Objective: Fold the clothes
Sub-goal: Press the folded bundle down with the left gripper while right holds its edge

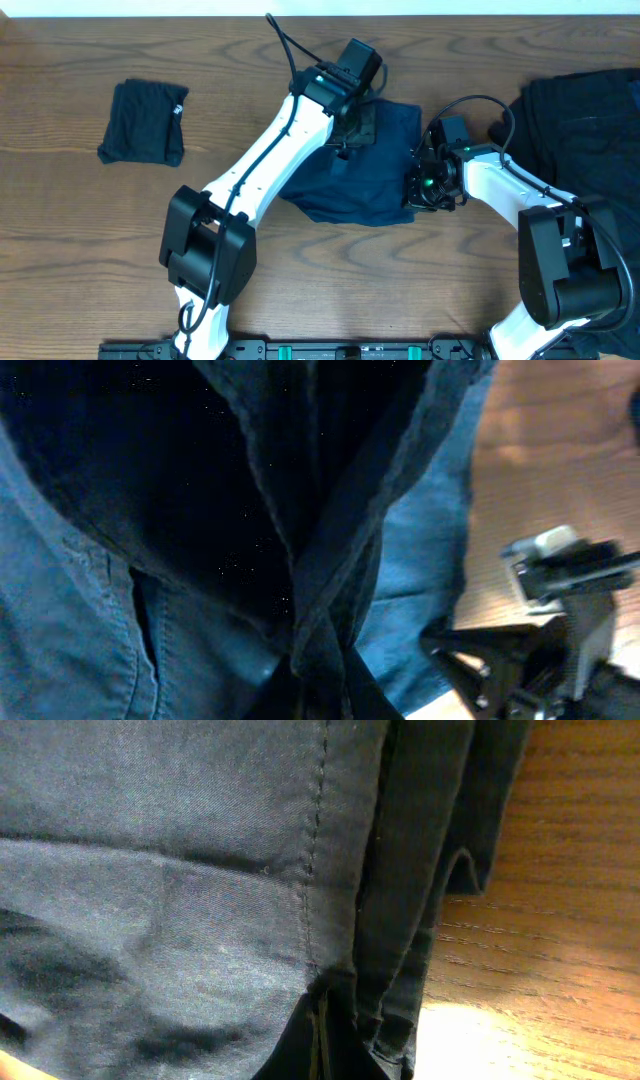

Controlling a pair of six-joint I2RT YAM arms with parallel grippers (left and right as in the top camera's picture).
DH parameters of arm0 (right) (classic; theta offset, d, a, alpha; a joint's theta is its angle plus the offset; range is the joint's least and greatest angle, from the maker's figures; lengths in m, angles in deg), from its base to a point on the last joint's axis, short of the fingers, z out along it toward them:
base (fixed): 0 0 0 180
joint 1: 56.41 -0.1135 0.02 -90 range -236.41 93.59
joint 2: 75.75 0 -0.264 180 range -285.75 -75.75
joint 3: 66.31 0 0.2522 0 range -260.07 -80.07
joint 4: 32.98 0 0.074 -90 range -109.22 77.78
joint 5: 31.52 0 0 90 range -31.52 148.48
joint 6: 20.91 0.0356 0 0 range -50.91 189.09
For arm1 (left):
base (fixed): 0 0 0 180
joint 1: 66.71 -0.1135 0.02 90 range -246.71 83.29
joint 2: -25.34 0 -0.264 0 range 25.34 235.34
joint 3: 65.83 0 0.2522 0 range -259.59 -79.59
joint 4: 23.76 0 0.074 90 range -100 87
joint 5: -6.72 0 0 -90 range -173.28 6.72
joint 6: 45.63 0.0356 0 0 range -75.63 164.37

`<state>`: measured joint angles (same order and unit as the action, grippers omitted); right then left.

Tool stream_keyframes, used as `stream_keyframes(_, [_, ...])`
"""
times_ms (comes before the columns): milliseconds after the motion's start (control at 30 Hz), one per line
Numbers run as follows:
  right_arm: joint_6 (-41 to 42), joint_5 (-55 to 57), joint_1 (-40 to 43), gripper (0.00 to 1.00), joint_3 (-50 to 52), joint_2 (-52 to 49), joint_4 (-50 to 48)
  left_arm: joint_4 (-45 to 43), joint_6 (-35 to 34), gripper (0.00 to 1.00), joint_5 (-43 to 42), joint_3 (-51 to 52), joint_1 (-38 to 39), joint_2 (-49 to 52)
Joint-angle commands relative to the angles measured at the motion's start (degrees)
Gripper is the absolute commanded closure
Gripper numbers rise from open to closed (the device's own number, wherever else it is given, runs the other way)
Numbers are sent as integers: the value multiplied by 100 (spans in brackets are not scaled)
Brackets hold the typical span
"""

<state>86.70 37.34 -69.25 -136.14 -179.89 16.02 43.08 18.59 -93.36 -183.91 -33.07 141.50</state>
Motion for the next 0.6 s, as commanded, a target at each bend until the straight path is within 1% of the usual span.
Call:
stream_keyframes(0, [81, 227, -116, 99, 254, -232, 48, -92, -201, 93, 7, -90, 131, -9])
stream_keyframes(567, [79, 227, -116, 99, 254, -232, 72, -341, -260, 93, 74, -81, 461, -2])
